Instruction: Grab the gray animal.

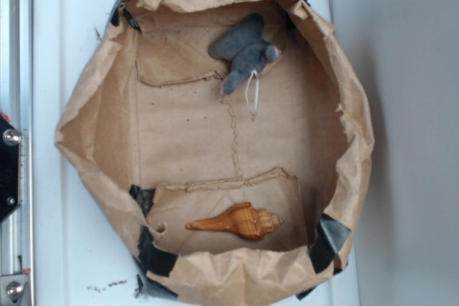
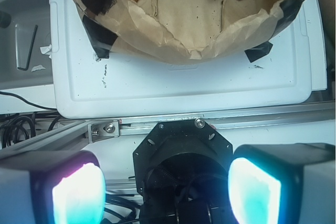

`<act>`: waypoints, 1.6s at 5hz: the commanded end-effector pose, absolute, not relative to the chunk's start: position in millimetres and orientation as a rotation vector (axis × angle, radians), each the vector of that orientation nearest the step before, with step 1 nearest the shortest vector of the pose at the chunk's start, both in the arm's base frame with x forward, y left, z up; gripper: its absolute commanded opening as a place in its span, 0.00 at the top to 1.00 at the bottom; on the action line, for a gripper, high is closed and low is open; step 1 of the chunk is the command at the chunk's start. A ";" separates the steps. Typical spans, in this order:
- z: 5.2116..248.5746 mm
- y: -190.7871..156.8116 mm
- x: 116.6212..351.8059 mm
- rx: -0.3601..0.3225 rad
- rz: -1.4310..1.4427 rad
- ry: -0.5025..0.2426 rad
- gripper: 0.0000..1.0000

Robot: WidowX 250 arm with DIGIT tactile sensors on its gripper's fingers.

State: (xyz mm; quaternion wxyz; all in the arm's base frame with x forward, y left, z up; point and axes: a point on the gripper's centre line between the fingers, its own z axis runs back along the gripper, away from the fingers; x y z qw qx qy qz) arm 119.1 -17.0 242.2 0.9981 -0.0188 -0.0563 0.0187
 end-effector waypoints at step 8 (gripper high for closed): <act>179.4 34.9 268.9 -0.035 0.175 -0.210 0.00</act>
